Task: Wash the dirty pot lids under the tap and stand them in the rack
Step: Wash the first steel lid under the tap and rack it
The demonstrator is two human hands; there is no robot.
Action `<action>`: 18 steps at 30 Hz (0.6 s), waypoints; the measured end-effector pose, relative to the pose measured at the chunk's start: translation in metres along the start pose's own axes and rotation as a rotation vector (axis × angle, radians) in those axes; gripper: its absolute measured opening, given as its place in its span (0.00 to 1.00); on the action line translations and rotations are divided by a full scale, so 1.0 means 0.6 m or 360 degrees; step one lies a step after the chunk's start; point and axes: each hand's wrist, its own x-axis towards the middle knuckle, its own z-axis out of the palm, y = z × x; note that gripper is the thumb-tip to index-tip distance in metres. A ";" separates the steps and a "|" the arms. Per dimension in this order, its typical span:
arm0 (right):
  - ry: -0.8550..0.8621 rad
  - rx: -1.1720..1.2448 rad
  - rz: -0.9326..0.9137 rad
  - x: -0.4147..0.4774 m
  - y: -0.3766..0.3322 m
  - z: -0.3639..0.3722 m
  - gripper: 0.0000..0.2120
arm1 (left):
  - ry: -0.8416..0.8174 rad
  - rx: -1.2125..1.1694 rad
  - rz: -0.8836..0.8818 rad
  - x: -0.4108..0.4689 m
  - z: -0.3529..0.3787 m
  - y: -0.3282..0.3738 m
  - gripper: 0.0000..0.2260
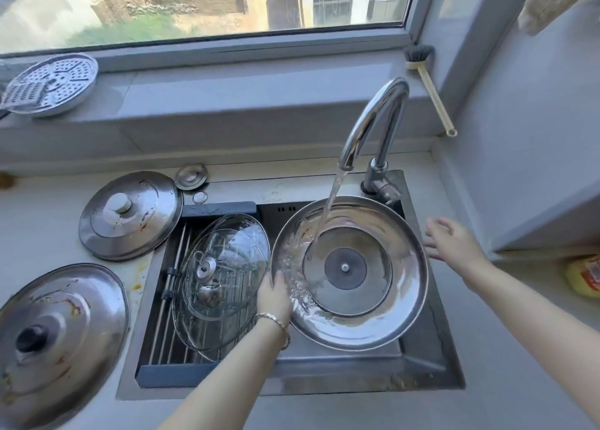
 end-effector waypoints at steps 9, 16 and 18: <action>-0.0033 0.0830 0.0265 0.066 -0.064 0.102 0.13 | 0.0018 0.0079 0.0009 0.004 -0.043 0.031 0.11; -0.0236 0.0804 0.0216 0.063 -0.084 0.134 0.25 | 0.0009 0.0002 -0.0015 -0.011 -0.053 0.048 0.13; -0.0342 0.0599 0.0171 0.055 -0.073 0.124 0.26 | -0.0026 -0.0056 -0.0039 -0.025 -0.056 0.057 0.11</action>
